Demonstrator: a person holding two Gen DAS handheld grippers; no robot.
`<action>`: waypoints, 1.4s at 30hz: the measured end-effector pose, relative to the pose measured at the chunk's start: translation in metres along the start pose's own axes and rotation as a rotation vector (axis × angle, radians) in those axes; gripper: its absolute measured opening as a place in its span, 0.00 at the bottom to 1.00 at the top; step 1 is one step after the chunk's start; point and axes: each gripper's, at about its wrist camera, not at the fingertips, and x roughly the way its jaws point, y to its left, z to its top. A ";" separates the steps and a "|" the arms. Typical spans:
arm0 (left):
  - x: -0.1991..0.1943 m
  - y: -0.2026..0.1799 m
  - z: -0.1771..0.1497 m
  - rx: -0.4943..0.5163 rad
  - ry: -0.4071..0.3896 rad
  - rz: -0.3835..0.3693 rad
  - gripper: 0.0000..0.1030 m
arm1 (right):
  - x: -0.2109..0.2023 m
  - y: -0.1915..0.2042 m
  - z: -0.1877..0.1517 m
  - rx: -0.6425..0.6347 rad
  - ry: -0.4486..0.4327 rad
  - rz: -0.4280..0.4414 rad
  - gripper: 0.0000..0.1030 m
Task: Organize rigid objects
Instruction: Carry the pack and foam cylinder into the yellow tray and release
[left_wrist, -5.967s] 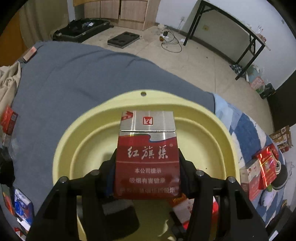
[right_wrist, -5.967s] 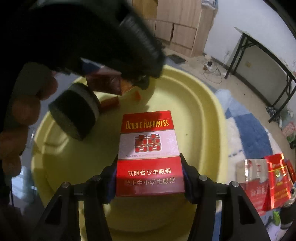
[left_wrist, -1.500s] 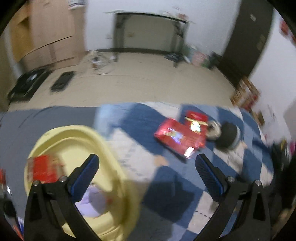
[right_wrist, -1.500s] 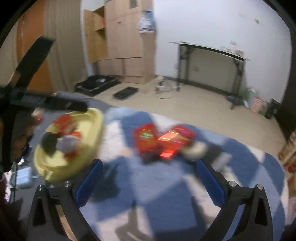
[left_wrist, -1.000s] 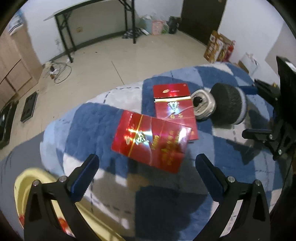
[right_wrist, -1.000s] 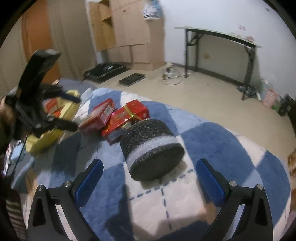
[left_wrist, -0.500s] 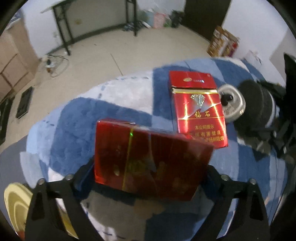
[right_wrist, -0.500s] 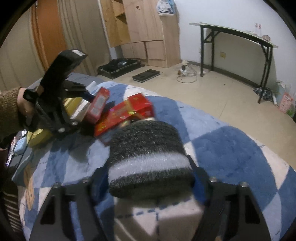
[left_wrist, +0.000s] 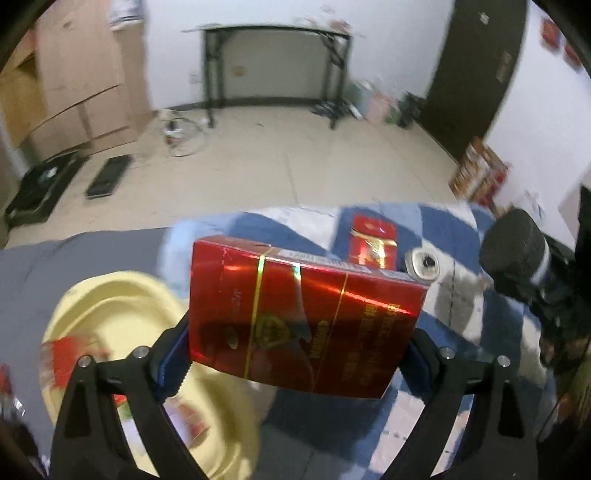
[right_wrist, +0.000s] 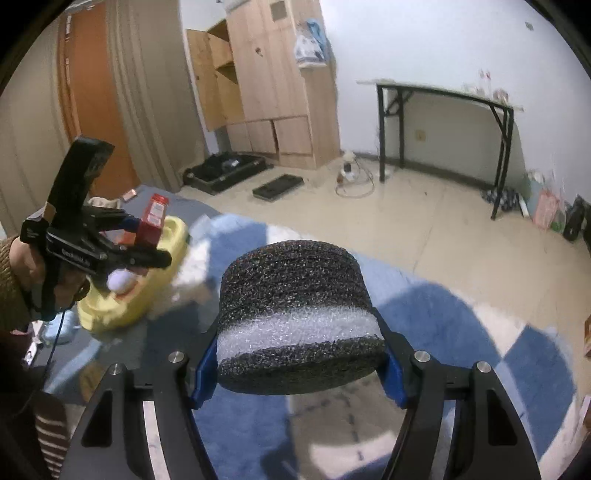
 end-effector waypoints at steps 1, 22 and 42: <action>-0.012 0.008 0.000 -0.014 -0.016 0.022 0.91 | -0.006 0.013 0.008 -0.018 -0.013 0.011 0.67; -0.053 0.229 -0.105 -0.528 0.005 0.272 0.91 | 0.172 0.230 0.091 -0.072 0.134 0.098 0.68; 0.006 0.251 -0.124 -0.619 0.142 0.184 0.94 | 0.295 0.267 0.107 -0.096 0.229 0.054 0.71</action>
